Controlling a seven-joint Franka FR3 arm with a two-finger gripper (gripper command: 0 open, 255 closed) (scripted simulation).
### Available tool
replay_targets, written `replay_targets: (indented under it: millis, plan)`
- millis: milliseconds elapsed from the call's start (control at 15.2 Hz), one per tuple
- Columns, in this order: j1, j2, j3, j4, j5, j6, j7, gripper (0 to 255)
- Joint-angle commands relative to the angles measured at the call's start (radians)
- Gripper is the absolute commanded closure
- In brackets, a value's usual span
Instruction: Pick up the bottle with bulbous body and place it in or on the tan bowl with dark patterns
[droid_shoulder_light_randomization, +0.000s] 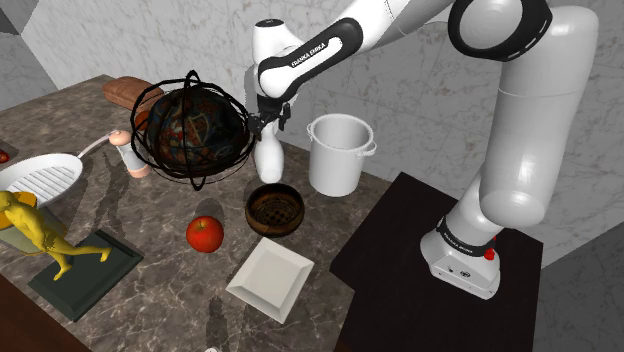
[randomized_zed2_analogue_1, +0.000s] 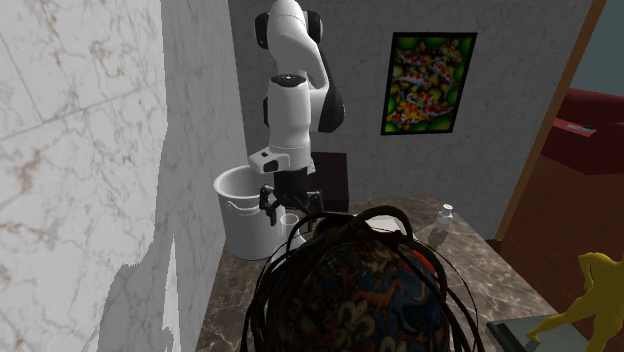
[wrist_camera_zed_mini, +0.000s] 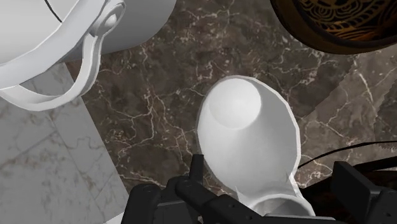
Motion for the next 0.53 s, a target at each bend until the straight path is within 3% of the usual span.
replay_targets:
  millis: [0,132,198,462]
  plan:
    - [0.0,0.0,0.0,0.0,0.0,0.001,0.0,0]
    - [0.0,0.0,0.0,0.0,0.0,0.001,0.0,0]
    - [0.0,0.0,0.0,0.0,0.0,0.001,0.0,255]
    - [0.0,0.0,0.0,0.0,0.0,0.001,0.0,255]
